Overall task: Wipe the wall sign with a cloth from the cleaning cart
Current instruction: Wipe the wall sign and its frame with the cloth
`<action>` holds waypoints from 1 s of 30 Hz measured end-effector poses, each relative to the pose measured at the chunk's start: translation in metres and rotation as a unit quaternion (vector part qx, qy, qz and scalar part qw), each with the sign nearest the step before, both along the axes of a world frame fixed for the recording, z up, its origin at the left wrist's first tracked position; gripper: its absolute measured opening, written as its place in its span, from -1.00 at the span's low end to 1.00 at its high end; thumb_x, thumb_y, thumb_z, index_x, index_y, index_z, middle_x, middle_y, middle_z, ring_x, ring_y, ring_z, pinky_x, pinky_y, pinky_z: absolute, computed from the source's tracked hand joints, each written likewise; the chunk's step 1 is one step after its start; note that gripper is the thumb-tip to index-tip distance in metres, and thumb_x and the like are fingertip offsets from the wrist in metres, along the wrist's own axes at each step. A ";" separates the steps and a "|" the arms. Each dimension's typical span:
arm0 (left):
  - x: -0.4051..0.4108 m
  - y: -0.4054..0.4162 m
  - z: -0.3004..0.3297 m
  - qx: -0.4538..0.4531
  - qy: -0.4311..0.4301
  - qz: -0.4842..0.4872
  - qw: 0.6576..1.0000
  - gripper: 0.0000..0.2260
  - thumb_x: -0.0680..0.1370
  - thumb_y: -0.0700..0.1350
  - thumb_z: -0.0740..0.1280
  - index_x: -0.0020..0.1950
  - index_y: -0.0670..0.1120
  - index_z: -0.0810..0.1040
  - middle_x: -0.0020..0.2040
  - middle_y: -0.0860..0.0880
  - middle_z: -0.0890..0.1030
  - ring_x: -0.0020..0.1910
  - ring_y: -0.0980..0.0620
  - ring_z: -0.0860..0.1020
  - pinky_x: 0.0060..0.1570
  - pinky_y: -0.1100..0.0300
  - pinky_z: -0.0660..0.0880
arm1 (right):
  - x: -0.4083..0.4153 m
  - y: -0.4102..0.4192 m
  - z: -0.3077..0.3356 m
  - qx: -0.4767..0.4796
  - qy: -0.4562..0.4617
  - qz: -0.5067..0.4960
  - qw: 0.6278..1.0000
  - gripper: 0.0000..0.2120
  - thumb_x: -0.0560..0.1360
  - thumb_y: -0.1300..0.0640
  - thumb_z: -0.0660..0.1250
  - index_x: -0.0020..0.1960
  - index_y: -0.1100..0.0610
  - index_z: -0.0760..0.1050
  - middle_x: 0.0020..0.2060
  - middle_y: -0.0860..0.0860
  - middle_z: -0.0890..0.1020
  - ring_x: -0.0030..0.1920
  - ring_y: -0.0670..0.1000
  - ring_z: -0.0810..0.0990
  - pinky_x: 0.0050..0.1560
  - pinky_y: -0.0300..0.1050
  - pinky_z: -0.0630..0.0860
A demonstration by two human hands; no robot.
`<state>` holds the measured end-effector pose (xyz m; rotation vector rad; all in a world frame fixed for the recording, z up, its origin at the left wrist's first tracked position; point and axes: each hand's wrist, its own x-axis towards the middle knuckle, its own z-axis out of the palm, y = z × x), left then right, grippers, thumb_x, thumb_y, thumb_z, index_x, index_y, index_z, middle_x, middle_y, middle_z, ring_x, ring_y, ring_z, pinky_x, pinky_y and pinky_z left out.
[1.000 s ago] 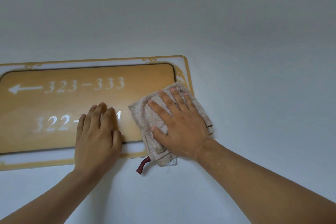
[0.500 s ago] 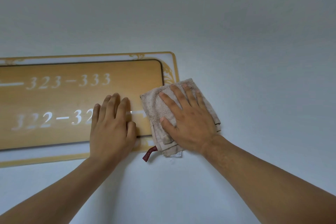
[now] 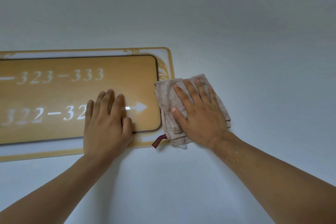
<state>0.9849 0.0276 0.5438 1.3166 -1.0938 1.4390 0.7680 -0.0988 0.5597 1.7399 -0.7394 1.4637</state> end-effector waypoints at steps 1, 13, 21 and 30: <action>-0.001 -0.001 0.000 0.001 -0.001 0.002 1.000 -0.48 0.47 -0.05 0.06 0.42 -0.12 0.37 0.50 -0.20 0.33 0.54 -0.18 0.19 0.52 -0.19 0.08 | 0.000 0.000 0.000 0.001 0.001 0.000 1.000 -0.36 0.61 -0.34 -0.22 0.64 -0.15 -0.11 0.64 -0.02 -0.05 0.62 0.07 -0.19 0.58 0.20 -0.14; 0.003 -0.002 0.001 -0.004 -0.004 0.018 1.000 -0.43 0.48 -0.01 0.04 0.47 -0.13 0.37 0.52 -0.20 0.33 0.55 -0.17 0.20 0.52 -0.19 0.09 | 0.006 0.019 -0.005 0.041 0.002 0.009 0.999 -0.31 0.55 -0.32 -0.18 0.63 -0.12 -0.01 0.64 0.02 0.03 0.62 0.11 -0.11 0.57 0.26 -0.16; 0.004 -0.003 0.000 0.001 -0.001 0.019 1.000 -0.43 0.48 -0.01 0.05 0.49 -0.13 0.36 0.52 -0.20 0.33 0.55 -0.17 0.19 0.52 -0.18 0.08 | 0.017 0.018 -0.025 0.042 0.004 -0.007 0.999 -0.36 0.60 -0.28 -0.23 0.64 -0.12 -0.12 0.64 0.04 -0.04 0.62 0.14 -0.14 0.56 0.26 -0.14; 0.005 -0.002 0.000 0.008 0.000 0.003 1.000 -0.42 0.49 0.00 0.04 0.49 -0.13 0.36 0.54 -0.19 0.31 0.56 -0.15 0.18 0.53 -0.19 0.07 | 0.026 0.019 -0.004 0.055 0.007 -0.016 0.998 -0.42 0.59 -0.29 -0.35 0.56 -0.25 -0.39 0.62 -0.05 -0.27 0.60 0.12 -0.31 0.55 0.25 -0.30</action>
